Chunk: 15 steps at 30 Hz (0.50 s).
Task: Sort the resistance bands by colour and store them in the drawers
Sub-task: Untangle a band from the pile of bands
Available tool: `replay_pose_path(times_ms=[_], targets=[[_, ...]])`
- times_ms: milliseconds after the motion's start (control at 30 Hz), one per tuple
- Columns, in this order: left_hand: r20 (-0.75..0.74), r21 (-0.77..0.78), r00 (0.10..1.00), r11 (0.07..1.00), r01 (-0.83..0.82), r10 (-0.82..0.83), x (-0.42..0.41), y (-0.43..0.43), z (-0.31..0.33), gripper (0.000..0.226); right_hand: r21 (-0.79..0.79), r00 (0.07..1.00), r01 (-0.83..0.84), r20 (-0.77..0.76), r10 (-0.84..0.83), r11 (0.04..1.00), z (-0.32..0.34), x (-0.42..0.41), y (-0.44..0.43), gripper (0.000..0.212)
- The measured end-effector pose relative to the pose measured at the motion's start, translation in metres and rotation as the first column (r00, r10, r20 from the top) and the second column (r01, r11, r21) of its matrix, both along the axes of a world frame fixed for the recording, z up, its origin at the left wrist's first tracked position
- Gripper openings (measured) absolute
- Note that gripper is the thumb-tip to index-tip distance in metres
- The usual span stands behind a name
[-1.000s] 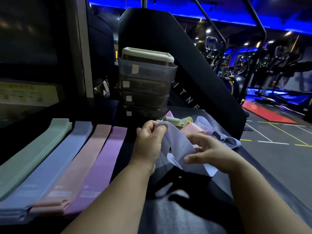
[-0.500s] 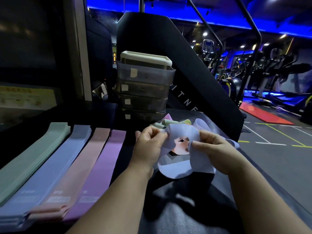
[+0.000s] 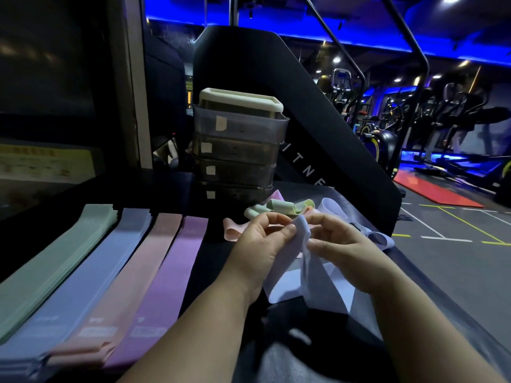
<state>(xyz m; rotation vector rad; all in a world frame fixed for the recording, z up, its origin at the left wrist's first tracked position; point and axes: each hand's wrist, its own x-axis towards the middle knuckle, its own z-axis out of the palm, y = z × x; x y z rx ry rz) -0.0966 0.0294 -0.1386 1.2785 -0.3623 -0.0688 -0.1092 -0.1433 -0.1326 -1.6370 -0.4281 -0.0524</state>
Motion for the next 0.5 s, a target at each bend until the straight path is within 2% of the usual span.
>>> replay_pose_path(times_ms=[67, 233, 333, 500], targets=[[-0.016, 0.003, 1.0, 1.0, 0.014, -0.014, -0.002, 0.0, 0.0, 0.002, 0.001, 1.0, -0.015, 0.003, 0.015, 1.0, 0.0, 0.0, 0.003, 0.06], [0.051, 0.094, 0.999, 0.995, -0.017, 0.012, -0.004, -0.002, 0.0, 0.018, 0.042, 0.994, -0.099, 0.041, 0.097, 0.994, 0.003, -0.002, 0.005, 0.052], [0.031, 0.067, 0.999, 0.997, -0.04, 0.038, -0.007, -0.002, 0.003, 0.02, 0.009, 0.997, -0.027, 0.068, 0.027, 1.0, -0.001, 0.002, 0.004, 0.058], [0.102, 0.157, 0.985, 0.976, -0.152, 0.137, -0.01, 0.001, 0.007, 0.02, 0.0, 0.991, 0.083, 0.108, -0.083, 0.997, -0.005, 0.007, 0.003, 0.052]])
